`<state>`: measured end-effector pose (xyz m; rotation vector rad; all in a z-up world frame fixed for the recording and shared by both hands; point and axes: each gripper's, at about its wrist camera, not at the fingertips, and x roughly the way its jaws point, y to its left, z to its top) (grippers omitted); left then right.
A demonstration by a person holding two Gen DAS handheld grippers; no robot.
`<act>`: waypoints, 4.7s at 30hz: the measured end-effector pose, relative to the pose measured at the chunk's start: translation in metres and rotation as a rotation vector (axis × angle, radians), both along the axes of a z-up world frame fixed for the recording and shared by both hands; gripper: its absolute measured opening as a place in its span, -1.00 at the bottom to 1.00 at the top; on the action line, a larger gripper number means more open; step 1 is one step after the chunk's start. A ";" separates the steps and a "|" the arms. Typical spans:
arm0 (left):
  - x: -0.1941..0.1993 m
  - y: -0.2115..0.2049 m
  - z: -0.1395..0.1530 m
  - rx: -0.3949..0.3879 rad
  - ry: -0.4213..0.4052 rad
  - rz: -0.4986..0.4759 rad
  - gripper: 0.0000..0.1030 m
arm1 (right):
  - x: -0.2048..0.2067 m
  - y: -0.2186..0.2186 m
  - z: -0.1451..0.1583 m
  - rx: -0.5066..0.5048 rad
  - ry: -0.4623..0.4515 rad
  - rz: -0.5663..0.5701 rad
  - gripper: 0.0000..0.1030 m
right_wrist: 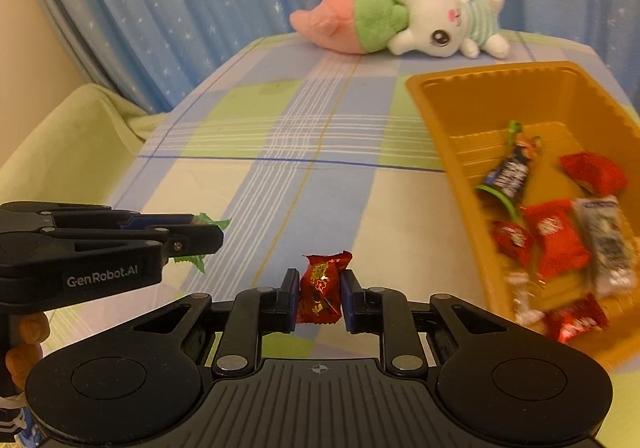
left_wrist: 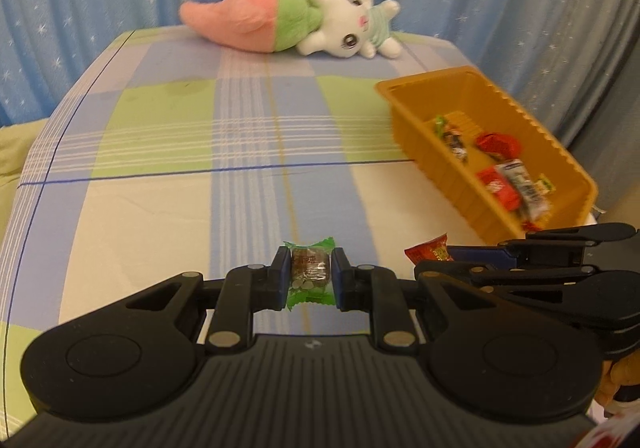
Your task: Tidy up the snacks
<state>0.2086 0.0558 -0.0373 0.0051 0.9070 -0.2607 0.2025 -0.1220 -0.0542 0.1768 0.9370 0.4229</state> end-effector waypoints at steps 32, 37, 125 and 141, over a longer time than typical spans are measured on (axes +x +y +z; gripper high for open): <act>-0.012 -0.175 0.048 -0.021 -0.123 -0.173 -0.63 | -0.037 -0.190 0.052 0.005 -0.109 -0.263 -0.57; 0.001 -0.191 0.049 -0.016 -0.131 -0.168 -0.63 | -0.022 -0.204 0.051 -0.010 -0.113 -0.260 -0.57; 0.023 -0.172 0.052 0.048 -0.104 -0.043 0.39 | 0.017 -0.209 0.043 0.100 -0.094 -0.274 0.70; -0.071 -0.121 0.054 0.103 -0.067 0.101 0.52 | -0.061 -0.163 0.057 0.034 -0.077 -0.146 0.73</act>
